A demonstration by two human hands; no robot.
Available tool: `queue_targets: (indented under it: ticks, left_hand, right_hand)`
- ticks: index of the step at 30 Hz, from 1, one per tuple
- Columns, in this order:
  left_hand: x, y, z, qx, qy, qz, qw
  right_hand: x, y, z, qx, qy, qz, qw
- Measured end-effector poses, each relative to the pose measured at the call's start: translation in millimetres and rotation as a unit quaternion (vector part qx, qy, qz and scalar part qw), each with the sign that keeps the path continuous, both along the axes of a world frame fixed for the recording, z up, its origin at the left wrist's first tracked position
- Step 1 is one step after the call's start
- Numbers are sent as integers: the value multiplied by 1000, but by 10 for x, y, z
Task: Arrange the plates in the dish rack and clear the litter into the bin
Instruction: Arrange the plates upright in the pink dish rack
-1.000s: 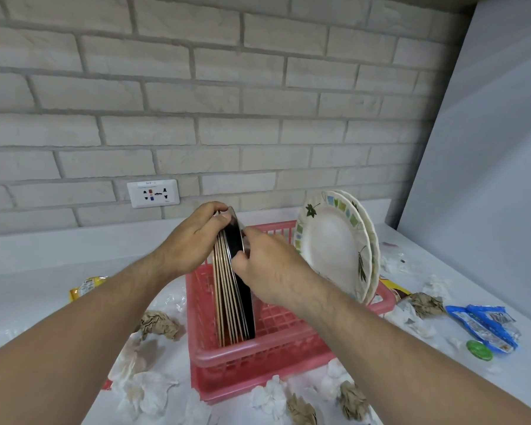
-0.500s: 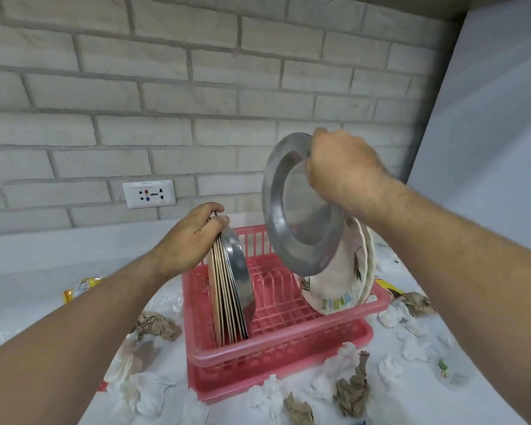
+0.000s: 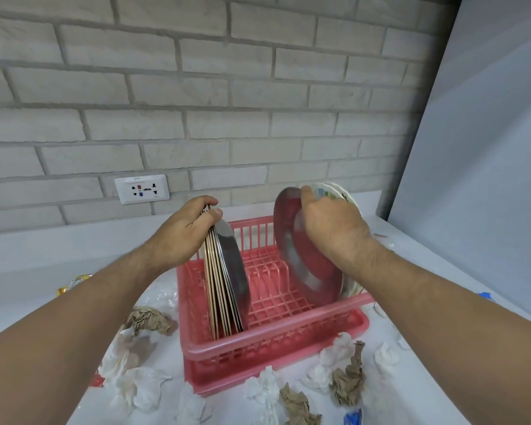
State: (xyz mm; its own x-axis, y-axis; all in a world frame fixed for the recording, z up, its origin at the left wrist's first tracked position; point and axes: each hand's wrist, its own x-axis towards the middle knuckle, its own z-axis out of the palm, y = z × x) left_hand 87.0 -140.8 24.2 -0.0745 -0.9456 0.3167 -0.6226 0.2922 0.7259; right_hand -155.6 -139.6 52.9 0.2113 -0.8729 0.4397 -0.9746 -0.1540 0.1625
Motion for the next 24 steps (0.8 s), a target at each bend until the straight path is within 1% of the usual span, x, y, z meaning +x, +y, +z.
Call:
queue_targets:
  ticks: [5,9,10,12,15,18,19,21,22,24]
  left_hand:
    - [-18,-32,-25,1,11,-8,1000]
    - [-33,-58,-52,2,33,-26,999]
    - [-34,-65,-58,2,35,-29,999]
    - [-34,-66,-62,7,32,-30,999]
    - [-31,-51,-66,10,18,-30,999]
    - [-42,-35,-81,9,28,-35,999]
    - [-49,-32,-94,9,32,-36,999]
    - [-49,-31,-110,1,37,-33,999]
    - [-55,-31,-119,-7,38,-29,999]
    - [-75,-25,-128,-27,40,-14,999]
  right_hand:
    - [-30,-13,-97,31,-31,-16,999]
    - [-80,16,-4,71,-48,-45,995]
    - [-92,30,30,75,-36,-53,995]
    - [-95,54,88,61,16,-56,996]
    - [-78,16,83,16,62,-51,997]
    - [-53,-28,77,-37,96,-60,993]
    - [-40,-20,88,-55,101,-52,992]
    - [24,11,125,-72,84,-1,994]
    - [67,40,134,-66,64,35,995]
    - [173,83,124,-20,-16,108,994]
